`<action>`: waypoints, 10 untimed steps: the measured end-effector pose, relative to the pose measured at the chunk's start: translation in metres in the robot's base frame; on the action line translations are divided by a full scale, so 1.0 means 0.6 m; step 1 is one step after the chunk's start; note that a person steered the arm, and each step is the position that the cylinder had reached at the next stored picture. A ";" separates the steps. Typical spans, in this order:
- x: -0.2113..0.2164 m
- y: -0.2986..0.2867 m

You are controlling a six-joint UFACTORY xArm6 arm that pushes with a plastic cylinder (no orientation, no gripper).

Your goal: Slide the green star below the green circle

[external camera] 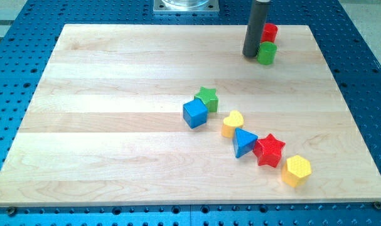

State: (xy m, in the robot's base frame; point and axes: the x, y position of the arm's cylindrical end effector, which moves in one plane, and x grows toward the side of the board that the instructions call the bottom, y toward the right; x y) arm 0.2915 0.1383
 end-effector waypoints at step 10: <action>0.265 -0.069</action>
State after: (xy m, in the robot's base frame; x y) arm 0.4508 0.0967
